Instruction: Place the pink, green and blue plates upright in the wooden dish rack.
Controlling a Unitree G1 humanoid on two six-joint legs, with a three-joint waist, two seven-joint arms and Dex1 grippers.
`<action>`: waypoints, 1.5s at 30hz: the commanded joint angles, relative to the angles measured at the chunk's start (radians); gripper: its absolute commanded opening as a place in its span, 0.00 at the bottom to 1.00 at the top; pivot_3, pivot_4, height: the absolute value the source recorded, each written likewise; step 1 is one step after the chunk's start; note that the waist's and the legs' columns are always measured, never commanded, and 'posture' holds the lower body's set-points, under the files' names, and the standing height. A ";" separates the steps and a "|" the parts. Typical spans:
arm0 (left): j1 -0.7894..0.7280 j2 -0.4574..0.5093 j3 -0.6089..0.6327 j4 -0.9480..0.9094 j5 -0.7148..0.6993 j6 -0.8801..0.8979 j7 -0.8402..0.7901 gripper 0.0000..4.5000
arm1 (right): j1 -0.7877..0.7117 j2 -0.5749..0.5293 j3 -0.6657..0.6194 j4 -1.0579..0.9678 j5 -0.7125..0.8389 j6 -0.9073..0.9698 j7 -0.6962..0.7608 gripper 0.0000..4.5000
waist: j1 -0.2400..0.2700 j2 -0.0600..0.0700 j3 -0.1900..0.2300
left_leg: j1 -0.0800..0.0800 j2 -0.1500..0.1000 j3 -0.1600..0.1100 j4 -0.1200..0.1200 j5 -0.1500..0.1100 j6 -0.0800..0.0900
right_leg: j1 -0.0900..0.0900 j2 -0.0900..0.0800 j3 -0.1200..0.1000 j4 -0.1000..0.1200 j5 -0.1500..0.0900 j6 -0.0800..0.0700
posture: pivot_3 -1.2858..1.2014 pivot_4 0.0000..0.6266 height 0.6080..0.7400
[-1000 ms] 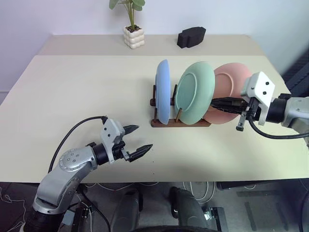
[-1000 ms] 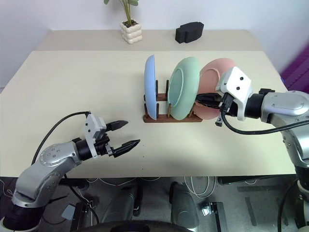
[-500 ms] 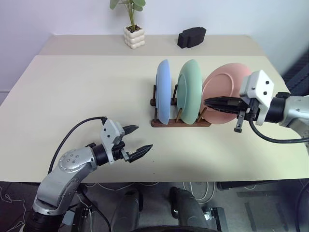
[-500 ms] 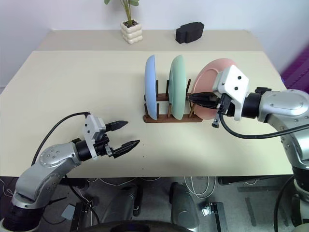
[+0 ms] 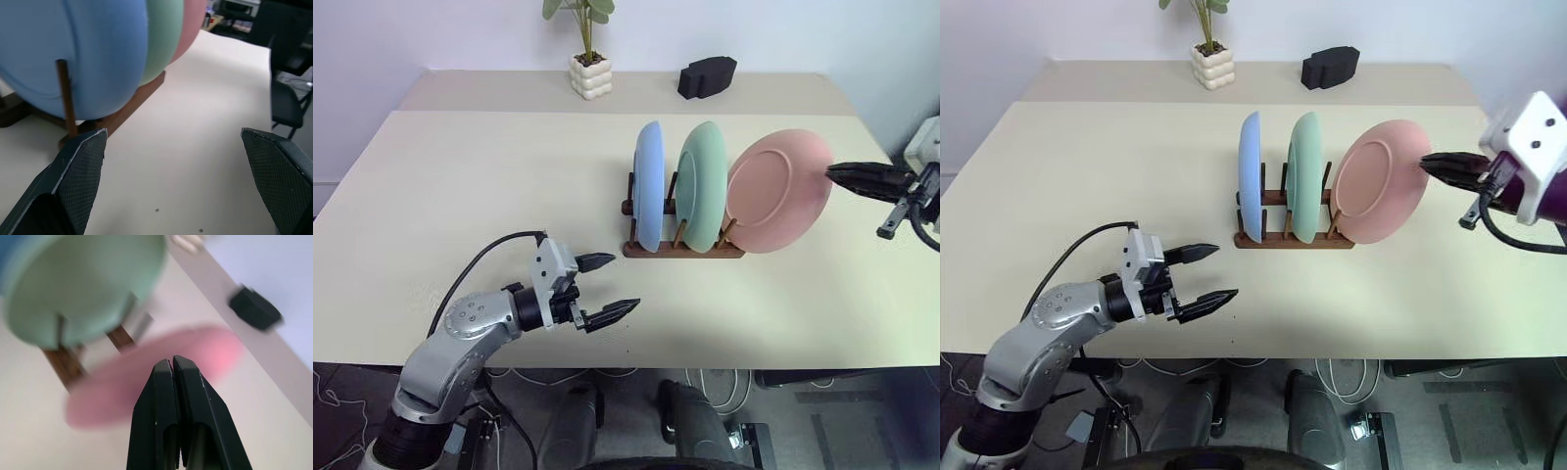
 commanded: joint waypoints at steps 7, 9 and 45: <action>-0.027 -0.023 -0.015 -0.054 -0.026 0.033 0.041 1.00 | -0.001 0.035 0.107 0.083 -0.105 -0.129 -0.026 0.01 | -0.004 0.002 -0.001 | 0.002 0.000 0.000 0.000 0.000 0.000 | 0.001 0.001 0.001 0.002 0.000 0.000 | 0.52 0.24 0.98; -0.027 -0.024 -0.010 -0.062 -0.030 0.041 0.052 1.00 | -0.041 0.049 0.133 0.076 -0.090 -0.122 -0.031 0.01 | -0.005 0.003 -0.002 | 0.002 0.000 0.000 0.001 0.000 0.000 | 0.001 0.001 0.001 0.002 0.000 0.000 | 0.52 0.24 0.98; 0.099 0.027 0.222 0.158 0.119 -0.170 0.162 1.00 | -0.127 0.304 0.186 0.487 -0.098 -0.284 -0.118 0.01 | -0.006 0.004 -0.002 | 0.002 -0.002 0.001 0.001 0.000 0.000 | 0.001 0.001 0.001 0.003 0.000 0.000 | 0.52 0.24 0.98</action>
